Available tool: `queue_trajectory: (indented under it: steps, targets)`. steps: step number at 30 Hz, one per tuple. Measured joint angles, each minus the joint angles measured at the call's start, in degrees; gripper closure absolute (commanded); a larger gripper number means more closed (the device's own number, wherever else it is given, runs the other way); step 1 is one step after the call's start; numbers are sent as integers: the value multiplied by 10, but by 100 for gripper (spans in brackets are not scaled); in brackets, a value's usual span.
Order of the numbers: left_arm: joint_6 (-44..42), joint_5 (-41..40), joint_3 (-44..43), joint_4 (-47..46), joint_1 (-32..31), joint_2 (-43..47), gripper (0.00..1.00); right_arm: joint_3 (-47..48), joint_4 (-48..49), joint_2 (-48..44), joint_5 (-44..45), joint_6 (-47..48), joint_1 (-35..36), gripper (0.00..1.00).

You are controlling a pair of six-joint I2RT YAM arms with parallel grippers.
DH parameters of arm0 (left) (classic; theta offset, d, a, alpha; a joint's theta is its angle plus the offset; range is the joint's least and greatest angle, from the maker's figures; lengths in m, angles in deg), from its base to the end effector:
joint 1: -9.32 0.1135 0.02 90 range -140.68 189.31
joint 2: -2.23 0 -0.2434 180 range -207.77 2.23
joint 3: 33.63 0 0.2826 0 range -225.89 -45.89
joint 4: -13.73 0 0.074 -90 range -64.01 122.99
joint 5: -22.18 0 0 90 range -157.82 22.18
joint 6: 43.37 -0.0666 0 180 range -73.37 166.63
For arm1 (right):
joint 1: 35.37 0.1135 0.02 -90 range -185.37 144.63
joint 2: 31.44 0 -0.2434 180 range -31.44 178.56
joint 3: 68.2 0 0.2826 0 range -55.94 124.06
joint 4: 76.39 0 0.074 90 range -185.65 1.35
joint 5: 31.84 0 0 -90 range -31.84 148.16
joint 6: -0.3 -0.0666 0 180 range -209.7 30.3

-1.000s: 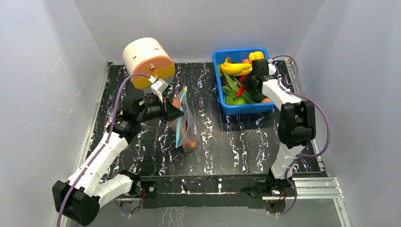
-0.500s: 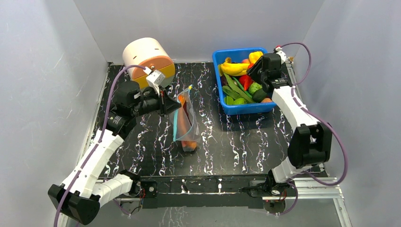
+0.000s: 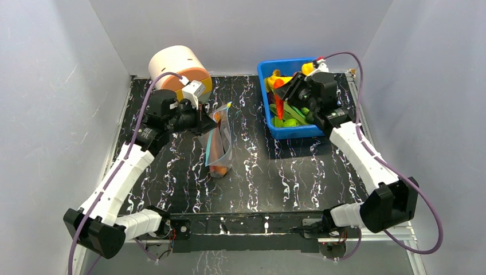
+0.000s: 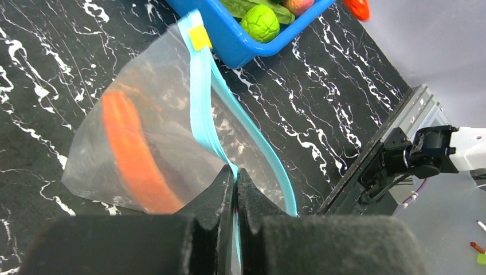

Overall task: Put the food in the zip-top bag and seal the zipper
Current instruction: Place the fake vegetable in the zipper food storage bag.

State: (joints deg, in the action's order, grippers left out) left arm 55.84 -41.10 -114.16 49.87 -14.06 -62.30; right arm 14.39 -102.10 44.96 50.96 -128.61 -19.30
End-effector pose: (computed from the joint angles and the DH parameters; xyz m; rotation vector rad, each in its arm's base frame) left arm 0.2748 -0.1514 0.3652 0.5600 1.8901 -0.8244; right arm 0.3587 0.1120 0.3337 0.3061 1.9606 0.7571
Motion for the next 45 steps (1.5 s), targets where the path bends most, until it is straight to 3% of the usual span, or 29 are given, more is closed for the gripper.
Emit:
queue_trajectory:
  steps: [8,13,27,38,45]
  targets:
    - [52,44,55,-75,0,-39,100,-37,-20,-39,-65,0,122,87]
    - [96,75,78,-125,0,-62,100,-89,-49,-84,-99,-3,159,87]
    - [246,143,136,-321,0,-83,100,-121,-70,-163,-187,-93,169,83]
    - [345,149,187,-436,0,-85,100,-139,-57,-108,-216,-168,173,83]
    - [378,163,194,-469,-3,-85,100,-131,-60,-81,-179,-175,176,79]
